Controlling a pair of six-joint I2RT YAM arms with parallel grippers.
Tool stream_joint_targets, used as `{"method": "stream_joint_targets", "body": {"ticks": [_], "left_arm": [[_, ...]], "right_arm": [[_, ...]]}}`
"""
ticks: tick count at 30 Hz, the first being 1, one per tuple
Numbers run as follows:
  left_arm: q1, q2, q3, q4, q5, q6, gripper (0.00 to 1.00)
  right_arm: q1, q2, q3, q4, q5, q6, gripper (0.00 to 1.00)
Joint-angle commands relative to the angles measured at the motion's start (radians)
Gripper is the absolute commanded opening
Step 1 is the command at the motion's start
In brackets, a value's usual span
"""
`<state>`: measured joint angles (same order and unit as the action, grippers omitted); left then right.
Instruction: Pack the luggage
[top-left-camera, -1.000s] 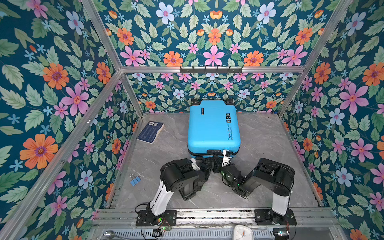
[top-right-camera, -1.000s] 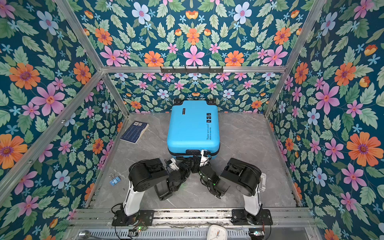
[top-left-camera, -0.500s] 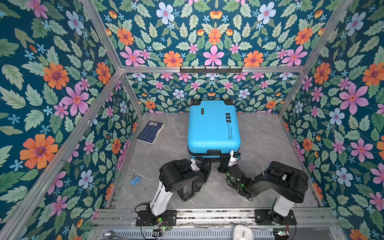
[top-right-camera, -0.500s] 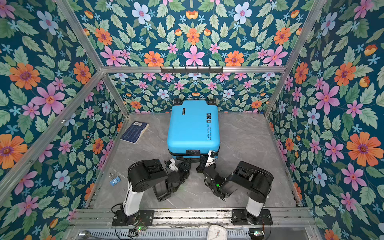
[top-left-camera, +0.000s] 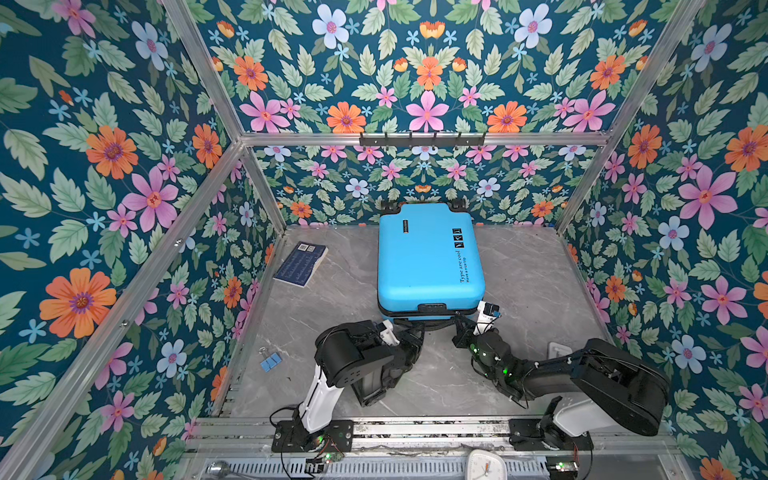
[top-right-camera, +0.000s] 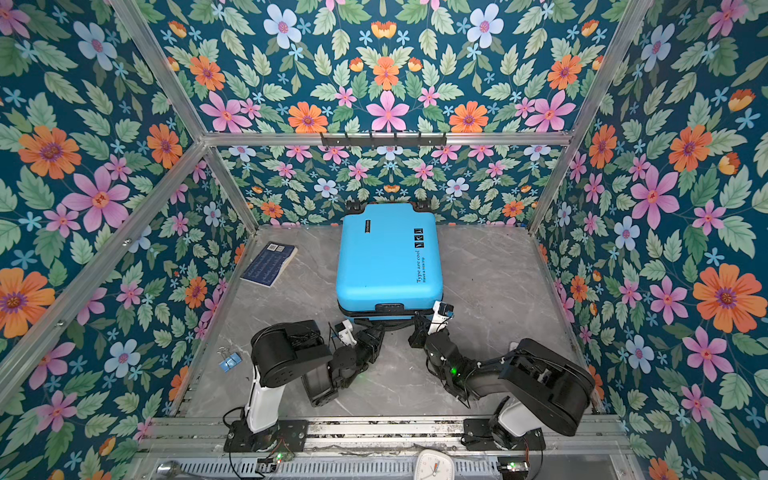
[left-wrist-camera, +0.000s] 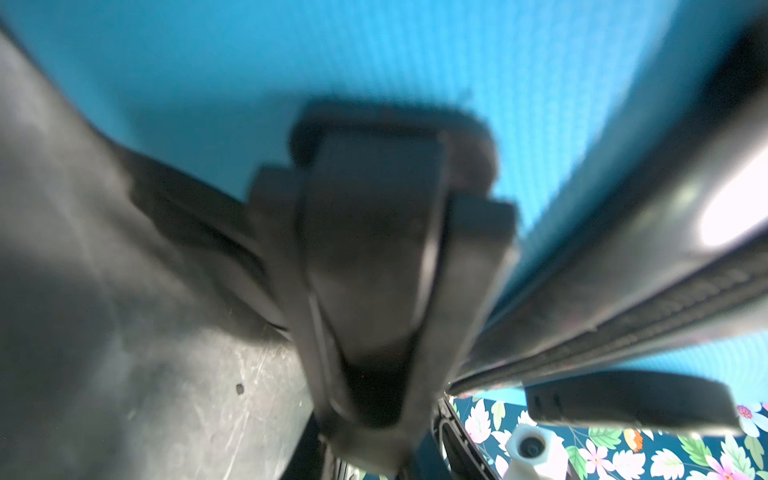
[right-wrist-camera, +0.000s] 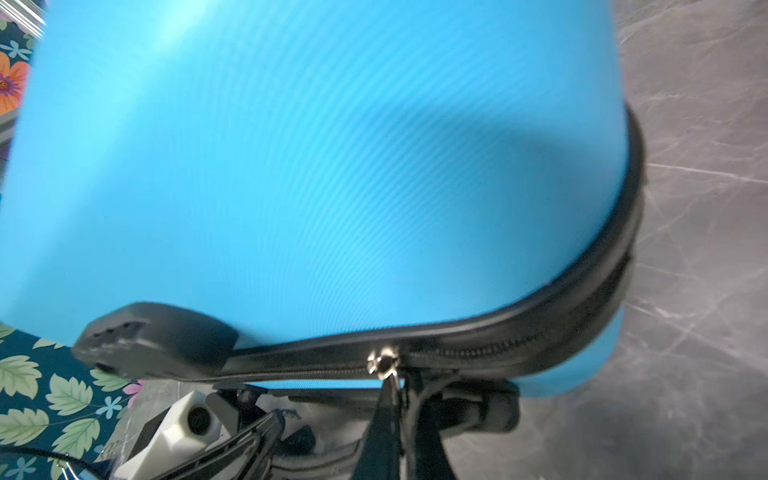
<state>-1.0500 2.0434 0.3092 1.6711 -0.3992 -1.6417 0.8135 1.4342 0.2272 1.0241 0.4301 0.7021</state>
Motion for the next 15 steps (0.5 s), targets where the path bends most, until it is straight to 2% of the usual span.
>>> {"method": "stream_joint_targets", "body": {"ticks": [1, 8, 15], "left_arm": [[0.005, 0.002, -0.031, -0.002, -0.169, 0.051, 0.00], [0.004, -0.021, -0.045, -0.011, -0.180, 0.060, 0.00], [0.001, -0.036, -0.049, -0.019, -0.186, 0.077, 0.00]], "right_arm": [[-0.079, -0.045, -0.026, -0.118, 0.276, 0.000, 0.00], [-0.226, -0.120, -0.063, -0.172, 0.123, -0.037, 0.00], [-0.274, -0.169, -0.094, -0.168, 0.036, -0.095, 0.00]]}}
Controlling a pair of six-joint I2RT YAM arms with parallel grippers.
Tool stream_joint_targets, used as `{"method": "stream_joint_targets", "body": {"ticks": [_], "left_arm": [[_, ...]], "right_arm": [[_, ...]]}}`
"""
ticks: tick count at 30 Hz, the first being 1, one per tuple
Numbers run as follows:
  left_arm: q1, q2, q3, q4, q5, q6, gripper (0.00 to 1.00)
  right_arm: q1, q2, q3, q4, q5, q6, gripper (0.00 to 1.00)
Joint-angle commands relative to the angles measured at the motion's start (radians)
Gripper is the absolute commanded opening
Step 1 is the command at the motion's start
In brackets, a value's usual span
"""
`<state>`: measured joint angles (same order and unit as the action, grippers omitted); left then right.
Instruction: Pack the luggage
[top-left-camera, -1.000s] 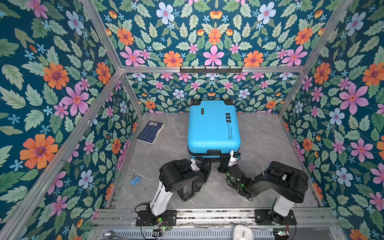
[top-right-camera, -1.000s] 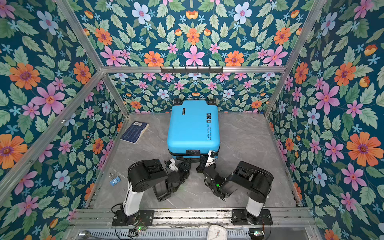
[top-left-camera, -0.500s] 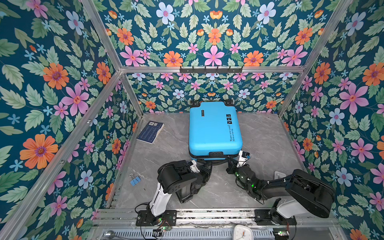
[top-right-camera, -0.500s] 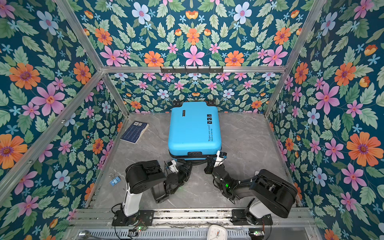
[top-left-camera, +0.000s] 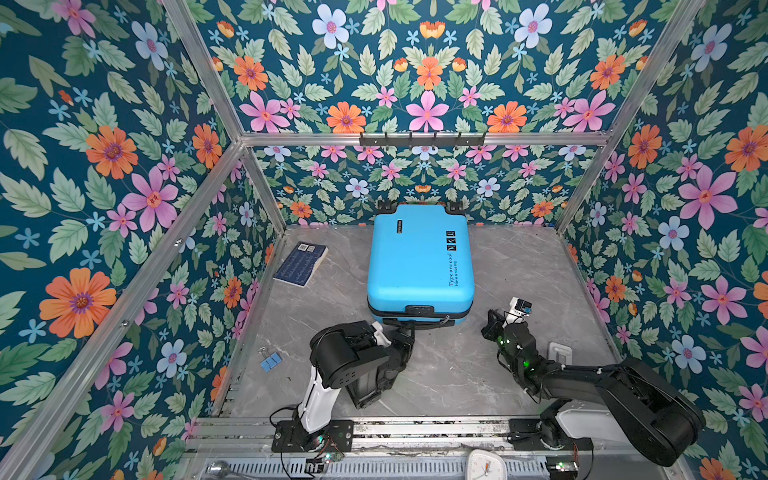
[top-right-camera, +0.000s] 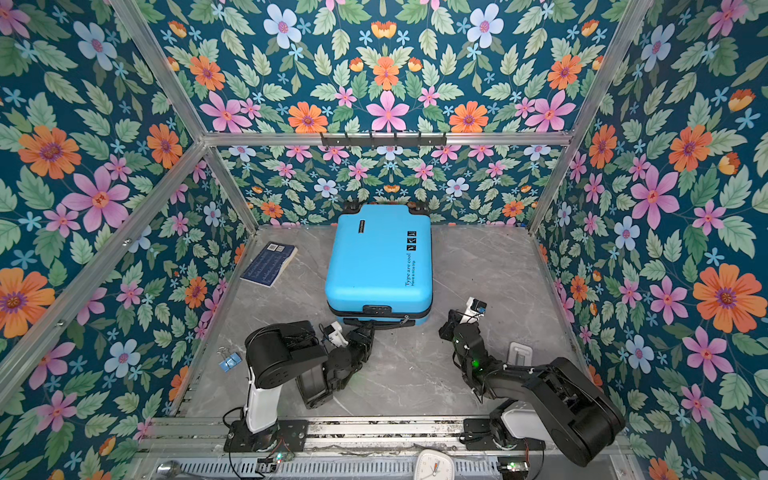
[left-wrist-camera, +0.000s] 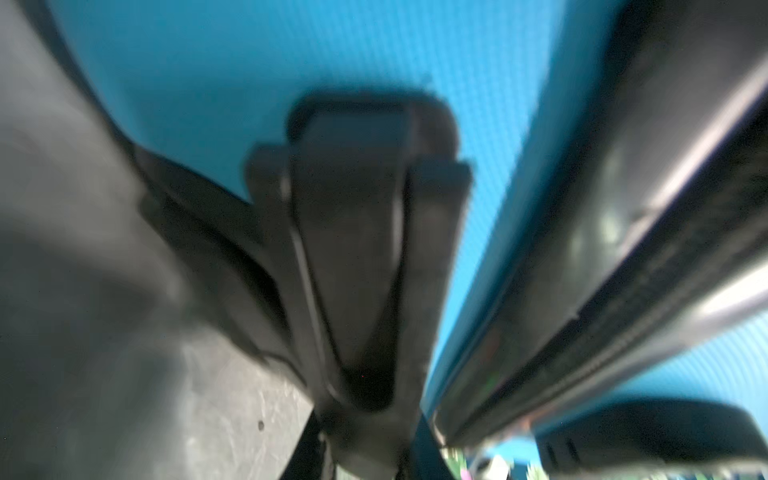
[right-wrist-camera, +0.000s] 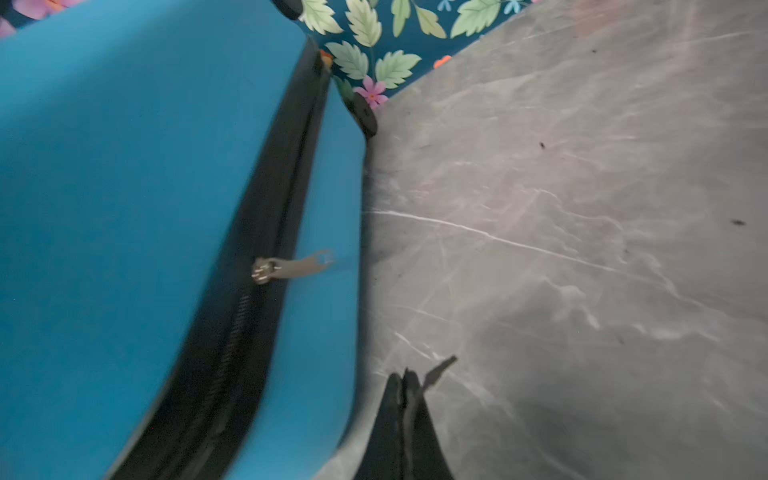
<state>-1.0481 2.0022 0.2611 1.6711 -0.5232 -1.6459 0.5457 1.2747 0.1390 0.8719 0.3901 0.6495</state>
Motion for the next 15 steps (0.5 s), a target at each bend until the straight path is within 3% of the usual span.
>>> {"method": "stream_joint_targets", "body": {"ticks": [1, 9, 12, 15], "left_arm": [[0.000, 0.004, 0.002, -0.019, -0.060, 0.083, 0.00], [-0.002, 0.006, 0.022, -0.016, -0.042, 0.105, 0.00], [-0.001, 0.006, 0.023, -0.016, -0.043, 0.107, 0.00], [-0.002, 0.007, 0.023, -0.014, -0.042, 0.106, 0.00]], "right_arm": [[-0.006, -0.013, -0.010, -0.006, 0.050, -0.053, 0.00], [-0.006, -0.004, 0.009, 0.092, -0.321, -0.148, 0.02], [-0.003, -0.008, 0.019, 0.096, -0.417, -0.126, 0.19], [0.009, -0.016, 0.013, 0.115, -0.463, -0.113, 0.29]]}}
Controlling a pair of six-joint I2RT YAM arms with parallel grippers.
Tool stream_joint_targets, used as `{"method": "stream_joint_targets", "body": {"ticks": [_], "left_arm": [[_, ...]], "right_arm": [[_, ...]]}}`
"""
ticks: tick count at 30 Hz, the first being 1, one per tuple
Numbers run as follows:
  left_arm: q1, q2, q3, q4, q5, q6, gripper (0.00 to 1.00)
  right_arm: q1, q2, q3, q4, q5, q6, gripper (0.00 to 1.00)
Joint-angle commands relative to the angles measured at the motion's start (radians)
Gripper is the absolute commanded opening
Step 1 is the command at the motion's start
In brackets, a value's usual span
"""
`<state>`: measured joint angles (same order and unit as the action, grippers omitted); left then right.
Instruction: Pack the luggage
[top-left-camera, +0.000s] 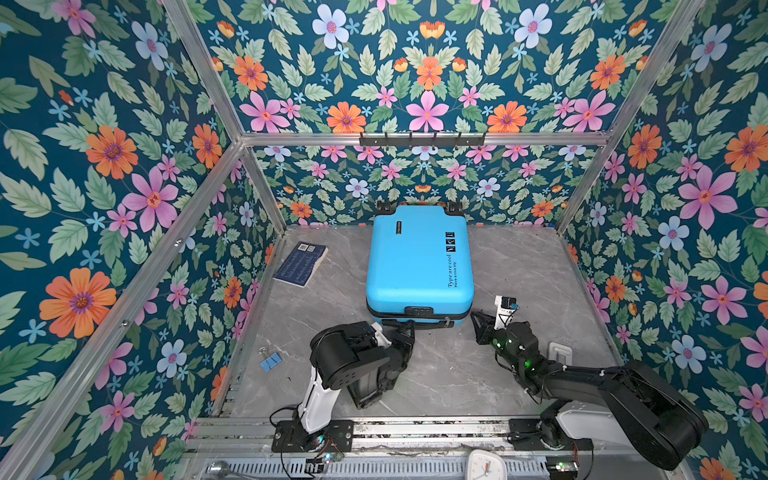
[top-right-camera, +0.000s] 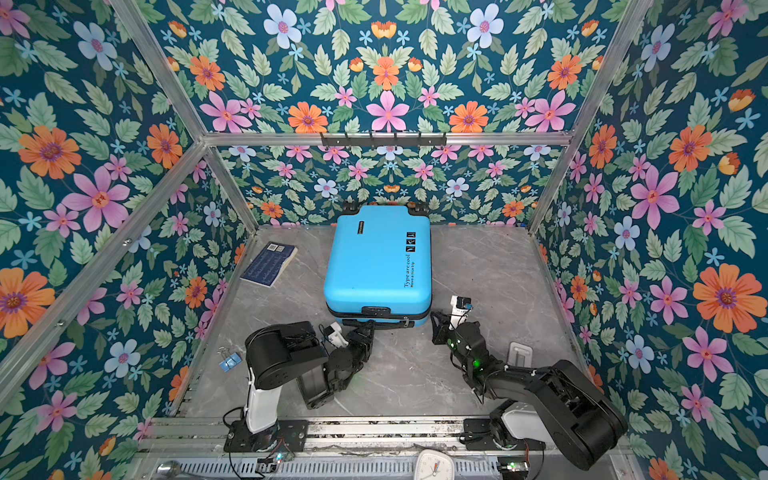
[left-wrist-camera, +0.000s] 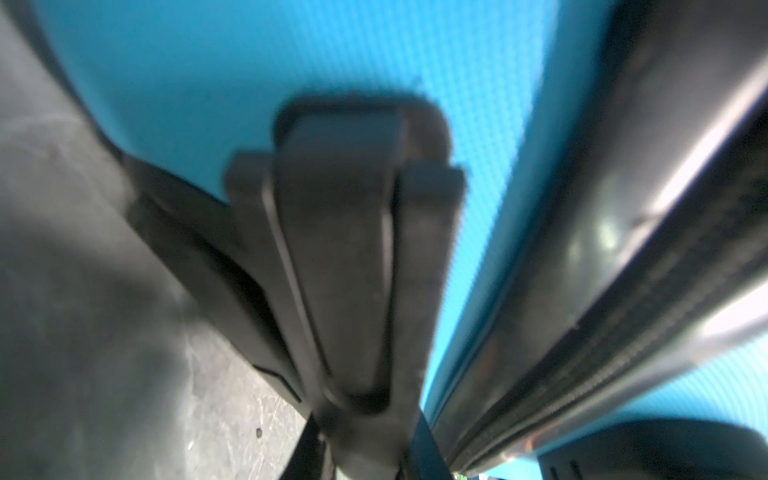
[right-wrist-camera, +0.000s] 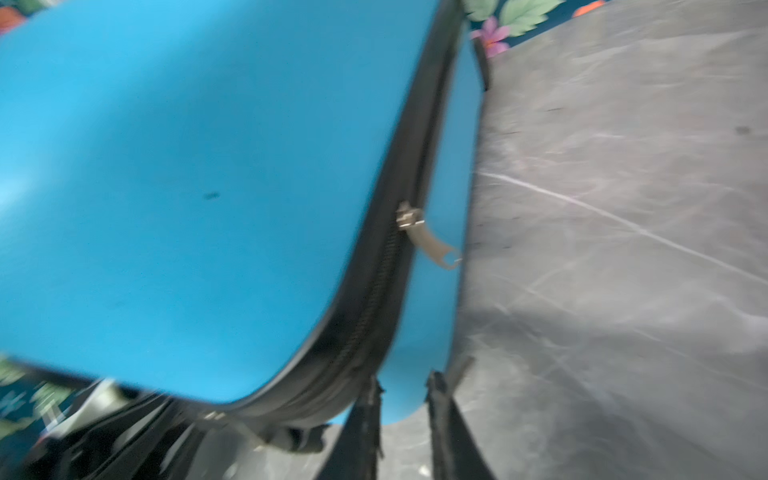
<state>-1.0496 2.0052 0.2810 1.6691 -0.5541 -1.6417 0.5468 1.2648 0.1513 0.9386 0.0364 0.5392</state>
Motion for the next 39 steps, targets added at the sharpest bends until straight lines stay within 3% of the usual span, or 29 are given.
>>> {"method": "stream_joint_targets", "body": {"ticks": [1, 6, 14, 28, 39], "left_arm": [[0.000, 0.006, 0.002, -0.011, -0.009, 0.101, 0.00], [0.000, 0.013, 0.007, -0.003, -0.005, 0.100, 0.00], [0.000, 0.012, 0.006, -0.003, -0.002, 0.102, 0.00], [0.000, 0.018, 0.014, -0.004, 0.008, 0.100, 0.00], [0.000, 0.032, 0.025, -0.004, 0.017, 0.097, 0.00]], "right_arm": [[0.011, -0.007, 0.002, 0.050, -0.126, -0.001, 0.32], [0.043, 0.017, 0.027, 0.054, -0.221, 0.007, 0.37], [0.103, 0.120, 0.068, 0.133, -0.227, 0.017, 0.37], [0.108, 0.337, 0.132, 0.337, -0.150, 0.062, 0.31], [0.135, 0.443, 0.163, 0.411, 0.008, 0.120, 0.22]]}}
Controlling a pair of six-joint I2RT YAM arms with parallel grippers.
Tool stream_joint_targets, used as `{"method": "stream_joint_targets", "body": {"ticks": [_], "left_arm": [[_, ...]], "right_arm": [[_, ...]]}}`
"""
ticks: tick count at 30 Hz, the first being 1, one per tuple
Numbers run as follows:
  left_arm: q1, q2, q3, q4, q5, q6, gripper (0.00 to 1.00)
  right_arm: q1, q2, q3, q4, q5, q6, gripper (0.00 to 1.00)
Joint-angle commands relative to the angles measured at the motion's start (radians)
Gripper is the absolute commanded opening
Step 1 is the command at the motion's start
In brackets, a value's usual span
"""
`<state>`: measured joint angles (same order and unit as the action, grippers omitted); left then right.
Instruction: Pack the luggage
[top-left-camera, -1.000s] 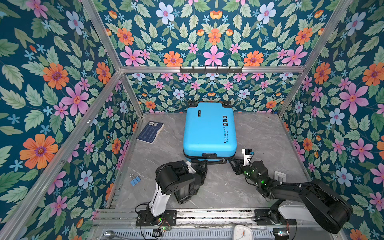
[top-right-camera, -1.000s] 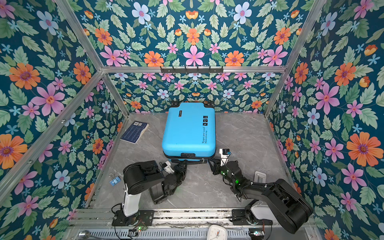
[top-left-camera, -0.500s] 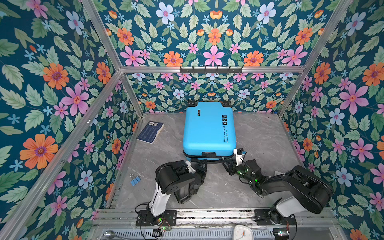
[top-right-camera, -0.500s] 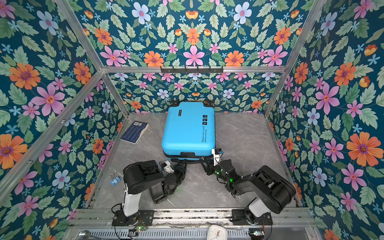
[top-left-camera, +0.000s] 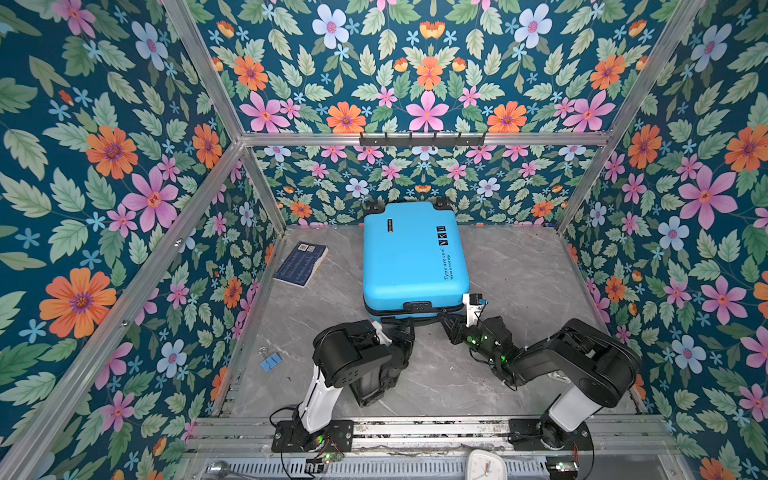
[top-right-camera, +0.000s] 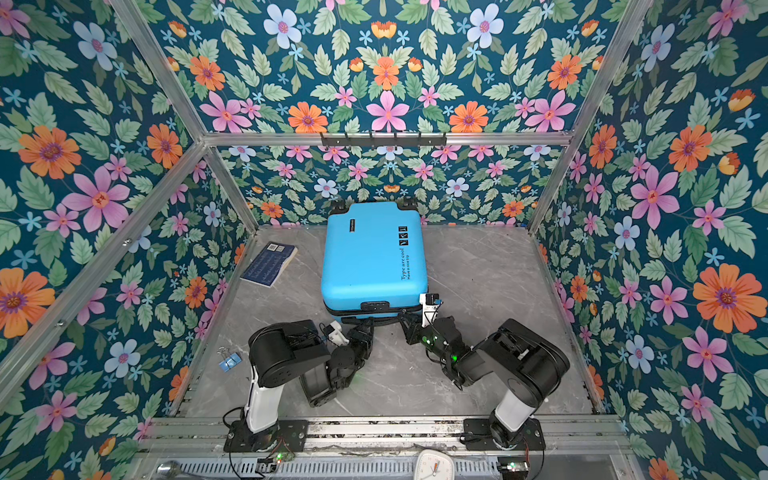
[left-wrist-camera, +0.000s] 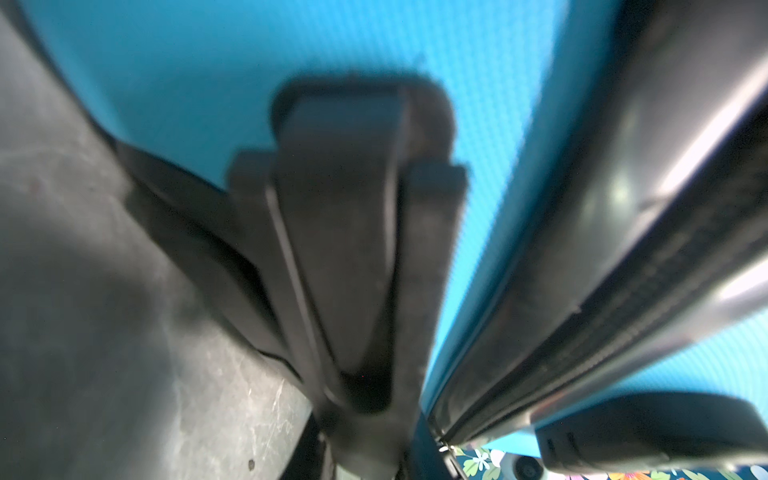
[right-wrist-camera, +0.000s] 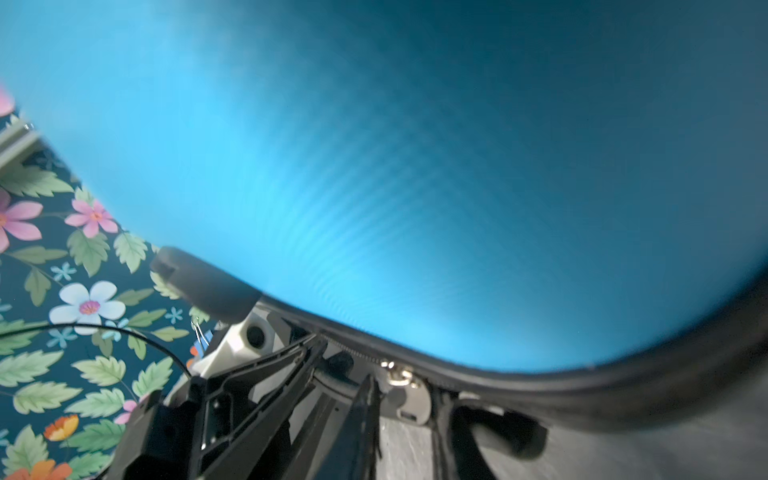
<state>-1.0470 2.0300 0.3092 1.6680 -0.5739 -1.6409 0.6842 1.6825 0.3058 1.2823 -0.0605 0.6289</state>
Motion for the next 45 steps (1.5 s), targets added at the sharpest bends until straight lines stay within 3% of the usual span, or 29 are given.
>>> {"method": "stream_joint_targets", "body": {"ticks": [1, 8, 15, 19, 24, 29, 32, 35, 39, 42, 45], "left_arm": [[-0.004, 0.007, -0.001, -0.002, 0.039, 0.096, 0.00], [-0.004, 0.010, -0.004, -0.002, 0.041, 0.093, 0.00], [-0.004, 0.004, -0.012, -0.001, 0.037, 0.093, 0.00], [-0.004, 0.001, -0.021, -0.001, 0.029, 0.092, 0.00], [-0.005, -0.011, -0.019, -0.001, 0.026, 0.105, 0.00], [-0.010, -0.011, -0.015, -0.001, 0.029, 0.107, 0.00], [-0.013, -0.014, -0.015, -0.001, 0.030, 0.109, 0.00], [-0.017, -0.014, -0.017, -0.001, 0.029, 0.111, 0.00], [-0.017, -0.019, -0.019, -0.001, 0.029, 0.114, 0.00], [-0.018, -0.022, -0.019, -0.001, 0.029, 0.119, 0.00], [-0.019, -0.017, -0.018, 0.000, 0.030, 0.118, 0.00]], "right_arm": [[-0.002, 0.035, 0.010, 0.078, 0.121, 0.047, 0.21], [0.006, 0.113, 0.039, 0.143, 0.202, 0.121, 0.16], [0.036, 0.063, 0.007, 0.106, 0.342, 0.122, 0.00], [0.044, -0.061, -0.012, -0.064, 0.436, 0.118, 0.00], [0.044, -0.244, 0.035, -0.514, 0.569, 0.117, 0.00], [0.041, -0.313, 0.031, -0.629, 0.666, 0.066, 0.00], [0.030, -0.316, 0.017, -0.604, 0.647, 0.038, 0.00], [0.022, -0.303, -0.023, -0.445, 0.540, -0.025, 0.00], [0.005, -0.297, -0.024, -0.338, 0.275, -0.089, 0.00], [0.005, -0.307, -0.005, -0.362, 0.176, -0.090, 0.21], [0.005, -0.315, -0.019, -0.326, 0.149, -0.069, 0.30]]}}
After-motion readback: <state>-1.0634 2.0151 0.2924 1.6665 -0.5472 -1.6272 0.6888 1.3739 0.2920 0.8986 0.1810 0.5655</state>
